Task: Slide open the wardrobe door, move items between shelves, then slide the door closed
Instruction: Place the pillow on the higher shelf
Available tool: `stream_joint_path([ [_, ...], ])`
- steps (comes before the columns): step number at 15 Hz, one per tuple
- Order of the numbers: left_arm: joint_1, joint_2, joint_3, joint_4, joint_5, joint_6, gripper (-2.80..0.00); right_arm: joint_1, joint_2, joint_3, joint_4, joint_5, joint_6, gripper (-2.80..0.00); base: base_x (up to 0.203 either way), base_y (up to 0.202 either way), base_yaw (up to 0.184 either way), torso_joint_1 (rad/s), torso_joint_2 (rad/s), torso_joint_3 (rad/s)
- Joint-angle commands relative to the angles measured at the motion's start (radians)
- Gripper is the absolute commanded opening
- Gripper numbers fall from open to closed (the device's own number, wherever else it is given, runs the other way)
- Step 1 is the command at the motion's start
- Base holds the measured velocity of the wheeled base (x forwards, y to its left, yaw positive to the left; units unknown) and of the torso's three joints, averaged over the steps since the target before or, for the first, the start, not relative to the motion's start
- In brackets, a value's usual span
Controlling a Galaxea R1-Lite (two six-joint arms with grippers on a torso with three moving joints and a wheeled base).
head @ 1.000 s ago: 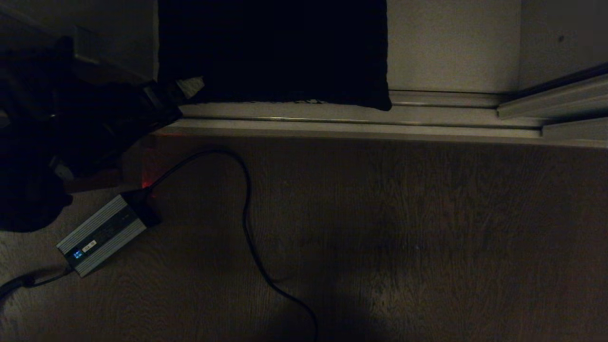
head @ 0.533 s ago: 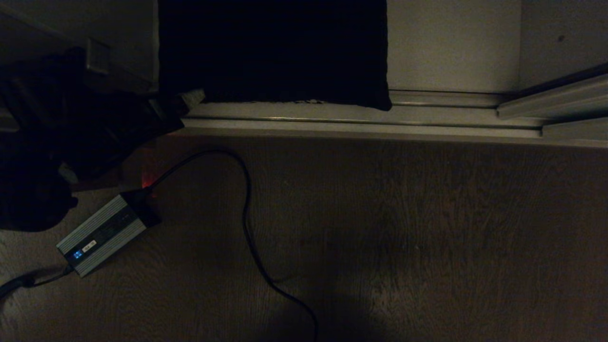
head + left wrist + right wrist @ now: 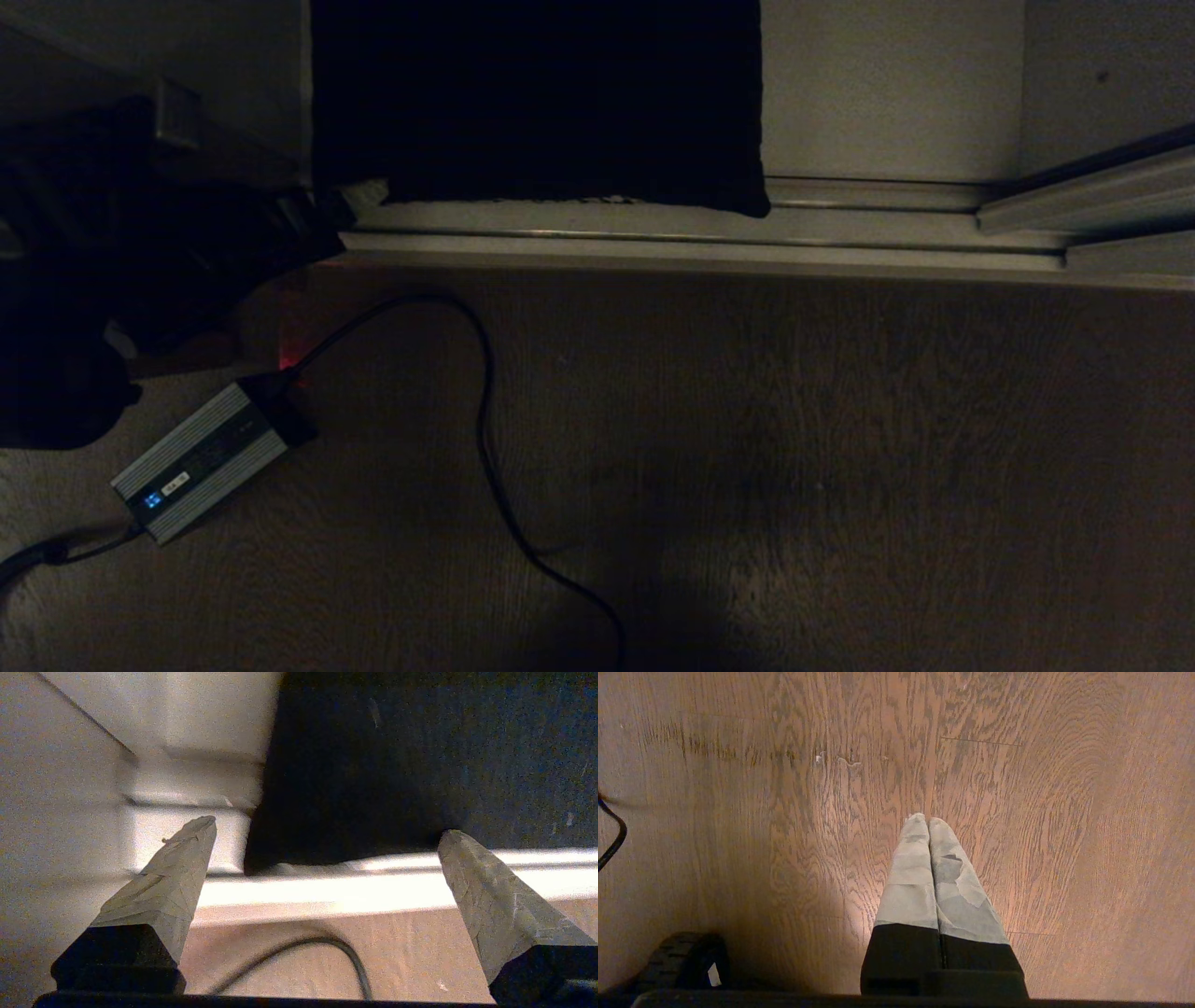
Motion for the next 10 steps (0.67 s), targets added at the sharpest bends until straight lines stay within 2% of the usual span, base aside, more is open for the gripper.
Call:
stream_joint_path([
  [1,0.017,-0.022,-0.007,-0.006,-0.003,-0.002,0.00,0.000,0.001,0.003,0.000,0.001,0.000,-2.80,0.000,0.000,0.000,0.000,0.00,0.000],
  [6,0.017,0.024,0.000,0.010,-0.066,-0.026,0.00,0.000,0.000,0.003,0.000,0.001,0.000,-2.80,0.000,0.000,0.000,0.000,0.00,0.000],
  [10,0.016,0.063,-0.033,0.007,-0.066,-0.124,0.00,0.000,0.000,0.003,0.000,0.001,0.000,-2.80,0.000,0.000,0.000,0.000,0.00,0.000],
])
